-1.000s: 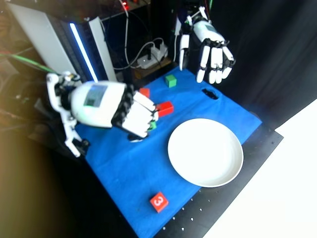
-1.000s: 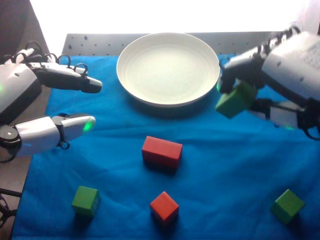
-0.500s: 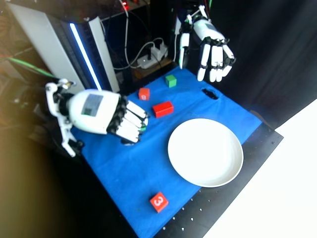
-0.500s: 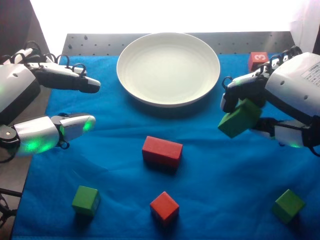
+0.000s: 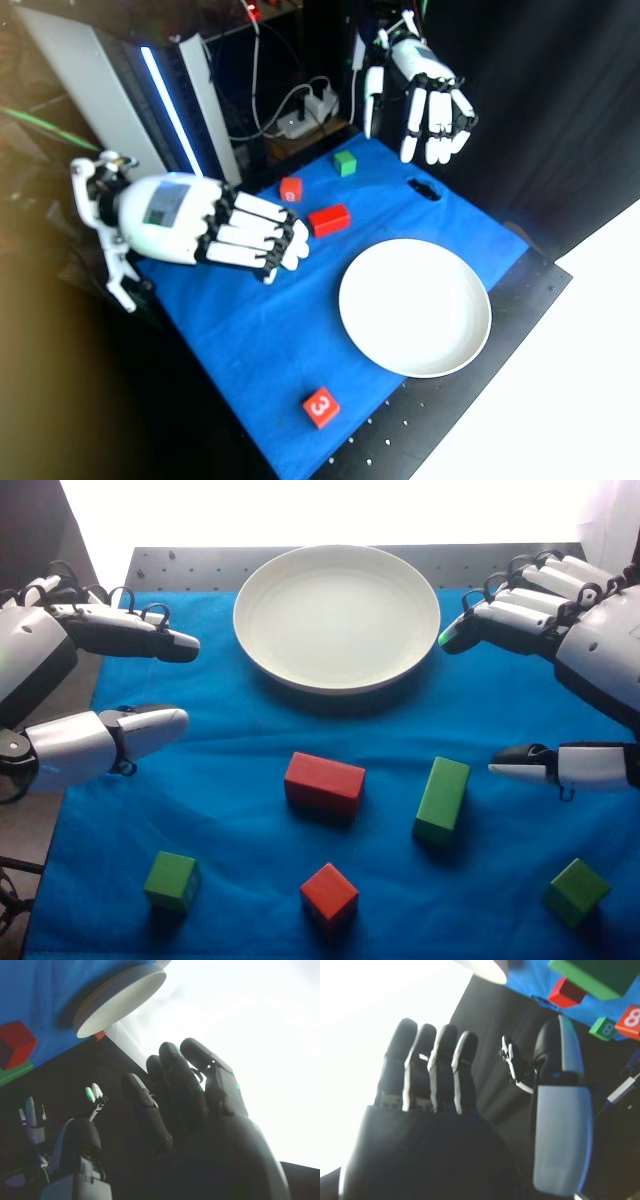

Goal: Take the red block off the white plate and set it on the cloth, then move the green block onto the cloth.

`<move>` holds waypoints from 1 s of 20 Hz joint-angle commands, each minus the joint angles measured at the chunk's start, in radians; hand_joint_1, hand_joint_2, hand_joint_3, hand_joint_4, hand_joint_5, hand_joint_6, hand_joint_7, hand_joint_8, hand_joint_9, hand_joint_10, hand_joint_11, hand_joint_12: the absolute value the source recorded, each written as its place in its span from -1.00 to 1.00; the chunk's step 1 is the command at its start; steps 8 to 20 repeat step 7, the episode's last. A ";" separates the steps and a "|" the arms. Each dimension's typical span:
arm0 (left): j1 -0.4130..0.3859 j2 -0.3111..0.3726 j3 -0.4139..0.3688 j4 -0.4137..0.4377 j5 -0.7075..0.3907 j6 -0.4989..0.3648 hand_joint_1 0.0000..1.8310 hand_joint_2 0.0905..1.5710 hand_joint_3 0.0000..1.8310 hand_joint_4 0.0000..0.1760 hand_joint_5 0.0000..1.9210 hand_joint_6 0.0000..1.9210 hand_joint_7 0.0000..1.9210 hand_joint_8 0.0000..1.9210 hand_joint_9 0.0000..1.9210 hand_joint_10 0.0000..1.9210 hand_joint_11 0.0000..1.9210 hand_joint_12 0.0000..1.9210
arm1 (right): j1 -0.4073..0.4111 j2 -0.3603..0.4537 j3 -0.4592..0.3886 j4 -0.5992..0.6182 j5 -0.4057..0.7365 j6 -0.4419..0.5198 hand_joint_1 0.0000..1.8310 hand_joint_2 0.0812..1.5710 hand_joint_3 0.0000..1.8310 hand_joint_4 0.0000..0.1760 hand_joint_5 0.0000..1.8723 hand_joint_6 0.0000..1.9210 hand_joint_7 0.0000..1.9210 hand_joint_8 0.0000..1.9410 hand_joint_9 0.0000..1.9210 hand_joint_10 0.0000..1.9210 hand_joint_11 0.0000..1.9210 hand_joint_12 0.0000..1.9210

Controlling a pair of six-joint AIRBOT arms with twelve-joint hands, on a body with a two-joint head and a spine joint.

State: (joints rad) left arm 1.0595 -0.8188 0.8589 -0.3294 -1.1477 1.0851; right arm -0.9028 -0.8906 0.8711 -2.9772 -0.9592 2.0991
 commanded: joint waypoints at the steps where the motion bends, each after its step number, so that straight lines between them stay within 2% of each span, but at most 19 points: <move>1: -0.007 0.003 0.002 0.013 -0.122 0.001 -0.38 0.41 -1.00 0.45 -0.21 -1.00 -0.38 -1.00 -0.45 -1.00 -1.00 0.19 | 0.001 0.006 -0.001 -0.016 -0.150 0.005 0.15 0.11 -1.00 -1.00 -0.71 -0.13 -0.71 -0.25 -0.91 0.20 -1.00 0.85; 2: -0.007 0.003 0.004 0.013 -0.125 0.001 -0.39 0.42 -1.00 0.36 -0.27 -1.00 -0.41 -1.00 -0.45 -1.00 -0.98 0.12 | -0.005 0.006 0.000 -0.001 -0.173 0.005 0.12 0.16 -1.00 -1.00 -0.66 -0.09 -0.65 -0.20 -0.86 0.22 -1.00 0.91; 4: -0.008 0.003 0.008 0.013 -0.140 0.001 -0.39 0.44 -1.00 0.31 -0.33 -1.00 -0.42 -1.00 -0.46 -1.00 -0.96 0.07 | -0.024 0.007 0.003 0.037 -0.237 0.005 0.12 0.20 -1.00 -1.00 -0.70 -0.02 -0.67 -0.13 -0.86 0.28 -1.00 0.97; 5: -0.009 0.003 0.010 0.012 -0.155 0.001 -0.36 0.43 -1.00 0.20 -0.45 -1.00 -0.43 -1.00 -0.44 -0.99 -0.90 0.04 | -0.033 0.008 0.003 0.059 -0.281 0.005 0.16 0.24 -1.00 -1.00 -0.80 0.05 -0.79 -0.06 -0.97 0.33 -1.00 0.98; 6: -0.016 0.004 0.015 0.010 -0.178 0.001 -0.36 0.42 -1.00 0.42 -0.48 -1.00 -0.46 -1.00 -0.45 -1.00 -0.85 0.01 | -0.038 0.011 0.005 0.087 -0.341 0.005 0.17 0.27 -1.00 -1.00 -0.84 0.05 -0.82 -0.02 -0.98 0.34 -0.97 0.96; 7: -0.023 0.004 0.018 0.008 -0.197 0.001 -0.33 0.39 -1.00 0.08 -0.52 -1.00 -0.47 -1.00 -0.45 -1.00 -0.78 -0.04 | -0.039 0.014 0.007 0.103 -0.384 0.005 0.19 0.30 -1.00 -1.00 -0.90 0.10 -0.82 -0.01 -0.92 0.31 -0.94 0.94; 20: -0.023 0.004 0.018 0.008 -0.197 0.001 -0.33 0.39 -1.00 0.08 -0.52 -1.00 -0.47 -1.00 -0.45 -1.00 -0.78 -0.04 | -0.039 0.014 0.007 0.103 -0.384 0.005 0.19 0.30 -1.00 -1.00 -0.90 0.10 -0.82 -0.01 -0.92 0.31 -0.94 0.94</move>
